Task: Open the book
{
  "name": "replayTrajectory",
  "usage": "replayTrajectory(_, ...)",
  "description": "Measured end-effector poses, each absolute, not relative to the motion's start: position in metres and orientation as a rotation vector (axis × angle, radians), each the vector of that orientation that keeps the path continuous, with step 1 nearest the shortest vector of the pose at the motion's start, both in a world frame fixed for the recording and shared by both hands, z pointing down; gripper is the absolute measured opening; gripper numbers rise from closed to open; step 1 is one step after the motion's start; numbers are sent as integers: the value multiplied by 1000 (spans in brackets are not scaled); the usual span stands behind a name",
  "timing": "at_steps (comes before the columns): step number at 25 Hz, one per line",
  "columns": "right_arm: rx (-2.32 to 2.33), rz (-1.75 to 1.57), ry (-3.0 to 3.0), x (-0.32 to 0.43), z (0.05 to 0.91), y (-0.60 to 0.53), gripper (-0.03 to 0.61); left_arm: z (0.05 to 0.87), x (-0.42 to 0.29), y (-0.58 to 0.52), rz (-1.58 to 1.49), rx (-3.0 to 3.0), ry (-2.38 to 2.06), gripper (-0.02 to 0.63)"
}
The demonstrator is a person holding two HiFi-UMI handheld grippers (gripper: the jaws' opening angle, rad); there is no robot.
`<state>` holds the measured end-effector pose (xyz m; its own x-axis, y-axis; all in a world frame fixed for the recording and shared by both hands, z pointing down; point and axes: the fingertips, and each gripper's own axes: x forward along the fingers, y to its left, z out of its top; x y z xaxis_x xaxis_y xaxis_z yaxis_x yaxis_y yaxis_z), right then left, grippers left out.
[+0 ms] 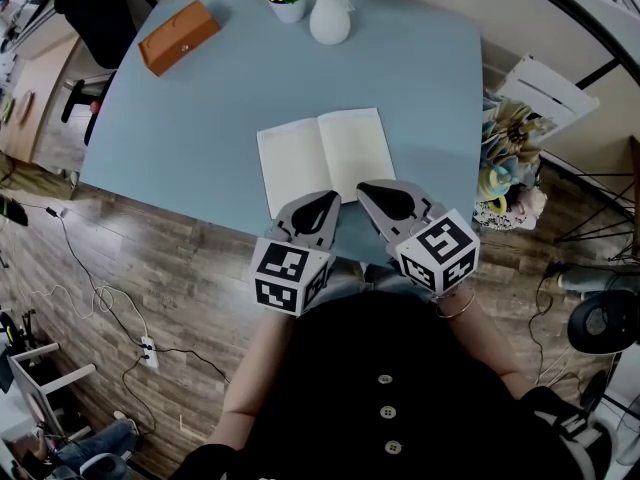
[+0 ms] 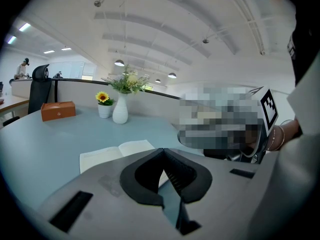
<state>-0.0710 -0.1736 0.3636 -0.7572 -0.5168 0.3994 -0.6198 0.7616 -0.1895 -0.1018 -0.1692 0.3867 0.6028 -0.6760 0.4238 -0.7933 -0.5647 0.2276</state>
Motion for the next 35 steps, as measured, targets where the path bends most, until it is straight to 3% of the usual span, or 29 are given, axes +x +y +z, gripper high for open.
replayTrajectory(35, 848, 504, -2631, -75, 371, -163, 3, 390, -101, -163, 403, 2433, -1164, 12)
